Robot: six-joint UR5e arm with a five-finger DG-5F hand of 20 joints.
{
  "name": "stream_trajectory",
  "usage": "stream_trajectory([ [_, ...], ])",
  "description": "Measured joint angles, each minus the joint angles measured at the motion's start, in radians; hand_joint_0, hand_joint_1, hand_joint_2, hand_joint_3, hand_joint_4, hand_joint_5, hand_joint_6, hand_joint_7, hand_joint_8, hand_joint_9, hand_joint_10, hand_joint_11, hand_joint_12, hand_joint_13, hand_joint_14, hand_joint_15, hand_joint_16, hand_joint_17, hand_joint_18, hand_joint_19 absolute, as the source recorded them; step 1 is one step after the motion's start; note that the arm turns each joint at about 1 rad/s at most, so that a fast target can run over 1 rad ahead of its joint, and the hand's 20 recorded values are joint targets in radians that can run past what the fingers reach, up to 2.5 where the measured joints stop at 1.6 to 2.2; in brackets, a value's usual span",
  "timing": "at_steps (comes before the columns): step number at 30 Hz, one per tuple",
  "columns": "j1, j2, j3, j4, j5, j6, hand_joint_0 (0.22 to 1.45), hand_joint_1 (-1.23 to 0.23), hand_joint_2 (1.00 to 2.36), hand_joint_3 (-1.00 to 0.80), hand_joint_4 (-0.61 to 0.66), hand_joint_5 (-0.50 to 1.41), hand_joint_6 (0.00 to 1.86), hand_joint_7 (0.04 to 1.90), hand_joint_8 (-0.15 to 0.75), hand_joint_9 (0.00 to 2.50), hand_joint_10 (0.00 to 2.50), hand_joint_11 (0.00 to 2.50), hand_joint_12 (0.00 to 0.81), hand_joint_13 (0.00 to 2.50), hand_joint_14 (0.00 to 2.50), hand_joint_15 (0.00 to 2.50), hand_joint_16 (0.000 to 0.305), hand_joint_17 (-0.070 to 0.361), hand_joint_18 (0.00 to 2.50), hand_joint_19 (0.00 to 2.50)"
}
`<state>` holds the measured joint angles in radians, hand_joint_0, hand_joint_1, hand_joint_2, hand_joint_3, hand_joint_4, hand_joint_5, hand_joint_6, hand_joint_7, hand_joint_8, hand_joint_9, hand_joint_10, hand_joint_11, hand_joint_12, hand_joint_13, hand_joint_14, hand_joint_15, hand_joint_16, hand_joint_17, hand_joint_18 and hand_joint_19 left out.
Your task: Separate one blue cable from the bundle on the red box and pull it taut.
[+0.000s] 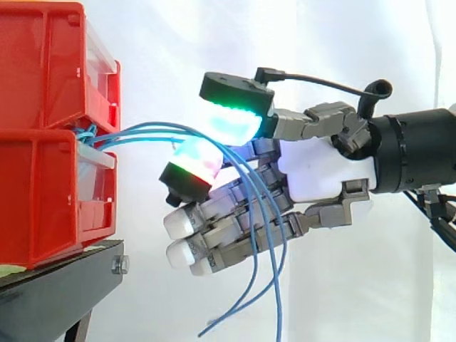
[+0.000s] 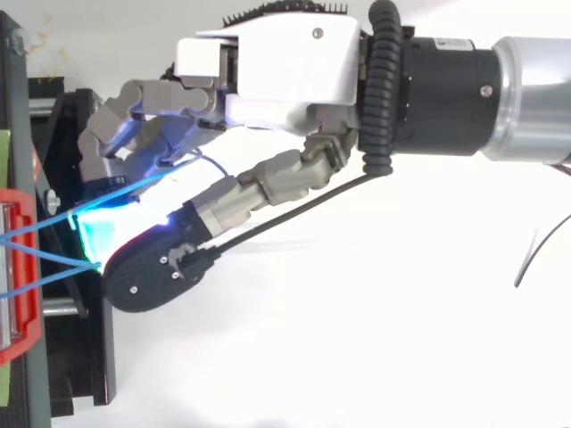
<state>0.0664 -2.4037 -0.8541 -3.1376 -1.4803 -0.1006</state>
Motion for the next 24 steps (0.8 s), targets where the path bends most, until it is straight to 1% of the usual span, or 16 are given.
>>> stream_trajectory([
  [1, 0.000, 0.002, 0.001, -0.004, 0.000, -0.003, 0.72, -0.90, 1.00, -0.50, -0.09, -0.13, 0.95, 1.03, 0.233, 0.81, 0.01, 0.34, 0.341, 0.52, 0.01, 0.31, 0.039, 0.088, 0.49, 0.19],
  [2, 0.000, 0.004, 0.001, -0.007, 0.000, -0.006, 0.68, -0.89, 1.00, -0.50, -0.04, -0.12, 0.94, 0.98, 0.229, 0.82, 0.01, 0.34, 0.338, 0.52, 0.01, 0.31, 0.039, 0.088, 0.49, 0.21],
  [4, -0.001, 0.008, 0.002, -0.015, 0.000, -0.013, 0.65, -0.88, 1.00, -0.50, 0.00, -0.11, 0.94, 0.94, 0.230, 0.83, 0.01, 0.34, 0.336, 0.53, 0.01, 0.33, 0.039, 0.087, 0.49, 0.22],
  [6, -0.002, 0.012, 0.002, -0.022, 0.000, -0.020, 0.56, -0.87, 1.00, -0.50, 0.05, -0.10, 0.92, 0.89, 0.231, 0.84, 0.01, 0.33, 0.339, 0.53, 0.01, 0.33, 0.040, 0.090, 0.50, 0.24],
  [11, -0.003, 0.018, 0.002, -0.040, 0.001, -0.027, 0.44, -0.82, 1.00, -0.50, 0.04, -0.08, 0.90, 0.86, 0.258, 0.88, 0.01, 0.30, 0.373, 0.56, 0.02, 0.34, 0.047, 0.105, 0.53, 0.24],
  [12, -0.004, 0.018, 0.002, -0.043, 0.001, -0.027, 0.42, -0.79, 1.00, -0.50, 0.03, -0.07, 0.89, 0.82, 0.267, 0.88, 0.01, 0.28, 0.385, 0.56, 0.01, 0.34, 0.049, 0.110, 0.54, 0.24],
  [15, -0.005, 0.019, 0.001, -0.053, 0.001, -0.027, 0.39, -0.75, 1.00, -0.50, 0.03, -0.07, 0.87, 0.81, 0.273, 0.88, 0.01, 0.26, 0.400, 0.56, 0.01, 0.34, 0.052, 0.118, 0.54, 0.25],
  [16, -0.006, 0.019, 0.001, -0.055, 0.001, -0.027, 0.39, -0.65, 1.00, -0.50, 0.02, -0.06, 0.86, 0.81, 0.272, 0.88, 0.01, 0.24, 0.399, 0.55, 0.01, 0.34, 0.053, 0.118, 0.54, 0.25],
  [18, -0.006, 0.019, 0.000, -0.058, 0.000, -0.027, 0.43, -0.59, 1.00, -0.50, 0.00, -0.07, 0.86, 0.83, 0.253, 0.87, 0.01, 0.25, 0.379, 0.54, 0.01, 0.34, 0.049, 0.109, 0.50, 0.28],
  [19, -0.006, 0.019, 0.000, -0.058, 0.000, -0.027, 0.45, -0.58, 1.00, -0.50, -0.01, -0.07, 0.86, 0.84, 0.248, 0.87, 0.01, 0.25, 0.370, 0.53, 0.01, 0.33, 0.047, 0.106, 0.49, 0.28],
  [20, -0.006, 0.019, -0.001, -0.058, 0.000, -0.028, 0.51, -0.60, 1.00, -0.50, -0.02, -0.07, 0.85, 0.89, 0.233, 0.85, 0.01, 0.26, 0.348, 0.51, 0.01, 0.35, 0.042, 0.095, 0.45, 0.31],
  [21, -0.006, 0.019, -0.002, -0.058, 0.000, -0.028, 0.56, -0.67, 1.00, -0.50, 0.00, -0.08, 0.86, 0.94, 0.230, 0.83, 0.01, 0.27, 0.338, 0.50, 0.01, 0.34, 0.040, 0.090, 0.44, 0.31],
  [22, -0.006, 0.019, -0.003, -0.058, 0.000, -0.029, 0.57, -0.69, 1.00, -0.48, 0.01, -0.09, 0.86, 0.95, 0.232, 0.81, 0.01, 0.28, 0.337, 0.49, 0.01, 0.35, 0.040, 0.089, 0.43, 0.31],
  [24, -0.006, 0.019, -0.009, -0.057, 0.000, -0.029, 0.59, -0.78, 1.01, -0.34, 0.04, -0.12, 0.90, 0.92, 0.237, 0.79, 0.01, 0.31, 0.341, 0.48, 0.01, 0.34, 0.040, 0.089, 0.43, 0.30],
])
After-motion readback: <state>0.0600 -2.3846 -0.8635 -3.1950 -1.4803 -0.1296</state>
